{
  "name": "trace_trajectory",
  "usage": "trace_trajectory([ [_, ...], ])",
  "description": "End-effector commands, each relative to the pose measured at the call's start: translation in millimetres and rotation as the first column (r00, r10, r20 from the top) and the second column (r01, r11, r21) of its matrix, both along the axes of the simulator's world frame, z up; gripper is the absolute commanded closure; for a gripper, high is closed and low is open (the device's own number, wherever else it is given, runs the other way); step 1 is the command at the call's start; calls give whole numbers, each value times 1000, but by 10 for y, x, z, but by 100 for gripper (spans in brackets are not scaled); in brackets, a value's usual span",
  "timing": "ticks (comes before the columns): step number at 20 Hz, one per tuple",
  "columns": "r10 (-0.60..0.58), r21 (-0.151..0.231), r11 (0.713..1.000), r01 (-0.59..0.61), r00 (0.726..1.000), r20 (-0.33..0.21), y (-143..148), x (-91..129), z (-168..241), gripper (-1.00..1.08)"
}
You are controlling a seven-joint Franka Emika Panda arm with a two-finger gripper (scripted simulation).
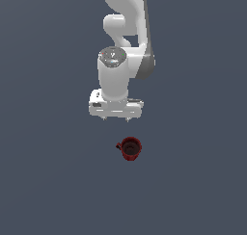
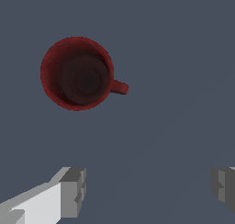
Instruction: Pick up the object and move it to a goal position.
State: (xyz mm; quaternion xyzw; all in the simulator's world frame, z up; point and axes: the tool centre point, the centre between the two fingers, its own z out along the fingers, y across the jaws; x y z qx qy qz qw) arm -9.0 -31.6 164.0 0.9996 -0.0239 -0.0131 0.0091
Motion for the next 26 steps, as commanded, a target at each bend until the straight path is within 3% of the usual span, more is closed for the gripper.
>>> trace_trajectory([
  [1, 0, 0, 1000, 0, 1000, 0, 0, 0, 0, -20],
  [15, 33, 1, 999, -33, 999, -12, 139, 10, -5, -20],
  [26, -56, -9, 998, 56, 998, -38, 187, 250, -40, -20],
])
